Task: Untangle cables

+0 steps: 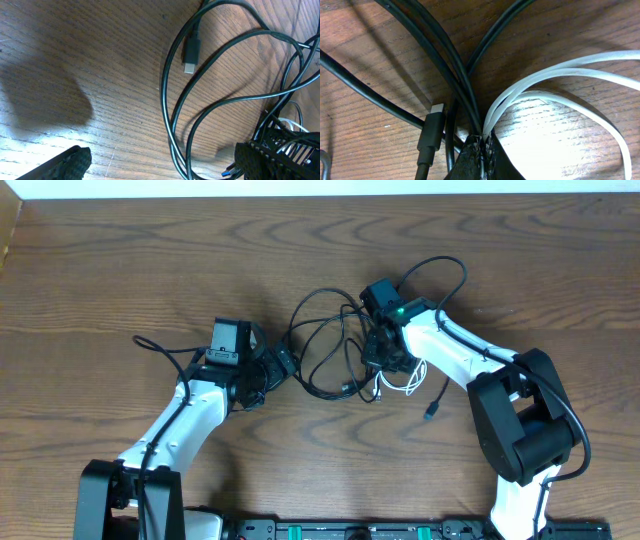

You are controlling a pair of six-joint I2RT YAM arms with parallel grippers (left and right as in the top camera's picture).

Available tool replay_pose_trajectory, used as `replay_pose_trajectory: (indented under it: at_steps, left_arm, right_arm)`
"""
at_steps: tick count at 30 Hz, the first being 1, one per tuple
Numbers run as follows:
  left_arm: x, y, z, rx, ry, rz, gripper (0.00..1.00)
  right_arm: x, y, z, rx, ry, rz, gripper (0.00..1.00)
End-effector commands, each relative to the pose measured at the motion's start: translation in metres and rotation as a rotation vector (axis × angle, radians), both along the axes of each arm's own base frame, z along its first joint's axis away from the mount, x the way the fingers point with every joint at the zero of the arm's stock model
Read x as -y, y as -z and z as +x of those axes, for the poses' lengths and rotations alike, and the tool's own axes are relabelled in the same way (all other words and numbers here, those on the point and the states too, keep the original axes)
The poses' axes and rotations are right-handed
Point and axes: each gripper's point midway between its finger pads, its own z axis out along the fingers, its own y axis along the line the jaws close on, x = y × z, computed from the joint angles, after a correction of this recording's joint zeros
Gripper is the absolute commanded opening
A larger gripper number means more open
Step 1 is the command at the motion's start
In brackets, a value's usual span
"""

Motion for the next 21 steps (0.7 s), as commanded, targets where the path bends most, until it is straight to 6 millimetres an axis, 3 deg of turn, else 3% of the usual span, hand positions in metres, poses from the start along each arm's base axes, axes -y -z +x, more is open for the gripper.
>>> replay_pose_trajectory:
  at_steps: [1,2,4,9,14,18,21]
  left_arm:
    - [0.000,-0.005,0.002,0.019,0.003,0.008,0.96]
    - [0.000,-0.005,0.002,0.019,0.003,0.008,0.96]
    - [0.000,-0.005,0.002,0.019,0.003,0.008,0.96]
    - [0.000,-0.005,0.002,0.019,0.003,0.007,0.96]
    - [0.003,-0.016,0.023,0.117,0.003,-0.009,0.96]
    - [0.007,-0.022,0.028,0.138,-0.007,-0.040,0.96]
    - [0.000,-0.021,0.033,0.158,-0.032,0.001,0.96]
  right_arm:
    - [0.021,0.054,-0.045,-0.202,0.025,-0.073,0.06]
    - [0.021,0.054,-0.045,-0.206,0.027,-0.067,0.09]
    - [0.018,0.053,-0.047,-0.221,0.031,-0.043,0.01]
    - [0.012,0.048,-0.046,-0.224,-0.026,0.010,0.01]
    - [0.004,0.027,-0.035,-0.145,-0.092,0.045,0.01]
    - [0.000,0.008,-0.026,-0.080,-0.119,0.068,0.01]
    - [-0.002,-0.003,-0.023,-0.052,-0.121,0.081,0.01]
